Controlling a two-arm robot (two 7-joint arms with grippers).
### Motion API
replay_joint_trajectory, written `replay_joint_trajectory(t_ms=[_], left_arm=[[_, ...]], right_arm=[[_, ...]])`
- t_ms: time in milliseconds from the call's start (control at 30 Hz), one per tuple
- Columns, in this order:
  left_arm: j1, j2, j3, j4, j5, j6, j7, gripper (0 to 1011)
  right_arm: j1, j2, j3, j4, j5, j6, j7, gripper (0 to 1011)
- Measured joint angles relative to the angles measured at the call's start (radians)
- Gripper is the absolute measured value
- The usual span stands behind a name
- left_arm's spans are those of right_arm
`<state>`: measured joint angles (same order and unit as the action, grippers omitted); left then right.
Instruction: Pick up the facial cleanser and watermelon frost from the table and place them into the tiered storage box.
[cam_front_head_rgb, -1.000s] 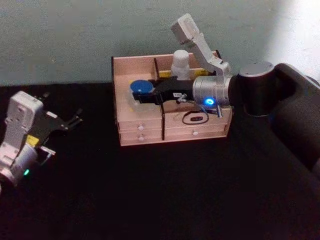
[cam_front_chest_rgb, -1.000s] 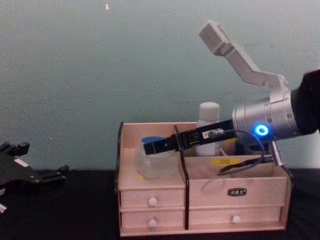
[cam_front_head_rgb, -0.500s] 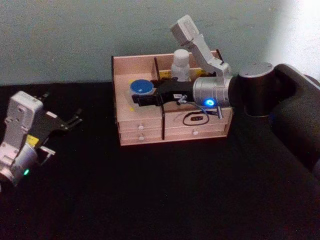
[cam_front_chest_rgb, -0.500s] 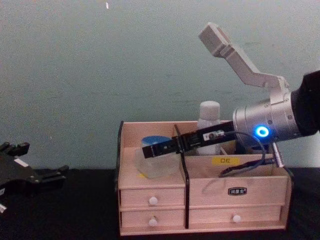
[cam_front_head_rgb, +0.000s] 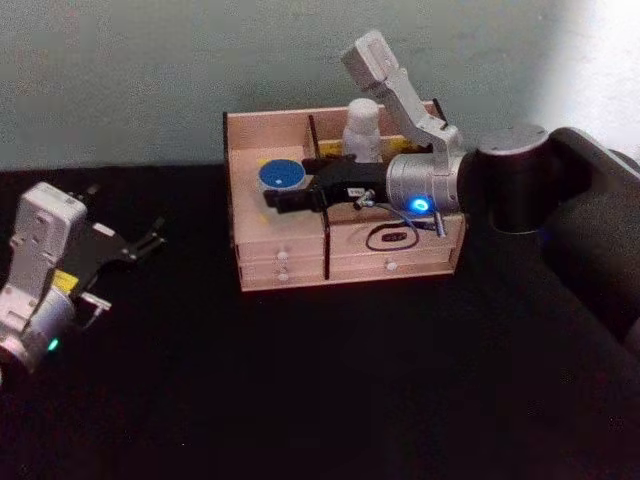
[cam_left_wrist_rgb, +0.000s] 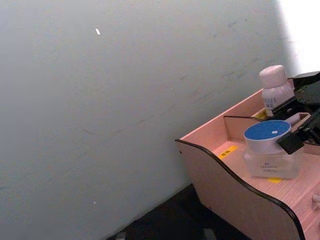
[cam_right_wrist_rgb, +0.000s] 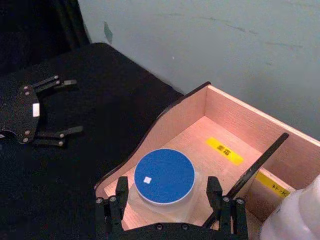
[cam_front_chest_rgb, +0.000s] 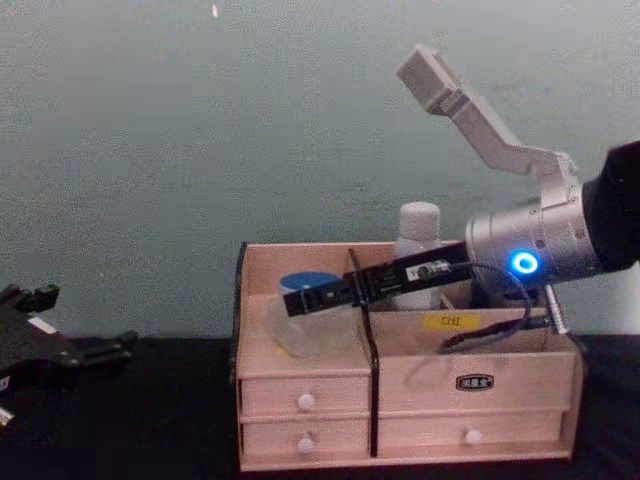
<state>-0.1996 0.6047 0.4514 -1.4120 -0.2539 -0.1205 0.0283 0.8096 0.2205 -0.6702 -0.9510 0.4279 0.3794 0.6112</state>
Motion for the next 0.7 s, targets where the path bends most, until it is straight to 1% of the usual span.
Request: replay_joint_trajectory(t_ms=[67,233,300,367,433,467,567,633,667,700], left_arm=[[0.0,0.0,0.0,0.0,0.0,0.0,0.0,1001],[0.0,0.0,0.0,0.0,0.0,0.0,0.0,1001],[0.0,0.0,0.0,0.0,0.0,0.0,0.0,1001],[0.0,0.0,0.0,0.0,0.0,0.0,0.0,1001],[0.0,0.0,0.0,0.0,0.0,0.0,0.0,1001],[0.0,0.0,0.0,0.0,0.0,0.0,0.0,1001],[0.0,0.0,0.0,0.0,0.0,0.0,0.0,1001],[0.0,0.0,0.0,0.0,0.0,0.0,0.0,1001],[0.0,0.0,0.0,0.0,0.0,0.0,0.0,1001],[0.0,0.0,0.0,0.0,0.0,0.0,0.0,1001]], right_arm=[[-0.004,0.003,0.003,-0.012,0.0,-0.001,-0.002,1000],[-0.031,0.024,0.021,-0.073,0.002,-0.009,-0.017,1000],[-0.049,0.04,0.031,-0.118,0.007,-0.013,-0.025,1000],[-0.053,0.044,0.034,-0.13,0.009,-0.013,-0.026,1000],[-0.068,0.06,0.042,-0.168,0.016,-0.013,-0.03,1000],[-0.08,0.072,0.048,-0.196,0.021,-0.012,-0.033,1000],[-0.101,0.097,0.058,-0.246,0.033,-0.007,-0.035,1000],[-0.137,0.138,0.077,-0.32,0.055,0.003,-0.039,1000],[-0.137,0.138,0.077,-0.32,0.055,0.003,-0.039,1000],[-0.161,0.162,0.09,-0.361,0.07,0.011,-0.043,1000]])
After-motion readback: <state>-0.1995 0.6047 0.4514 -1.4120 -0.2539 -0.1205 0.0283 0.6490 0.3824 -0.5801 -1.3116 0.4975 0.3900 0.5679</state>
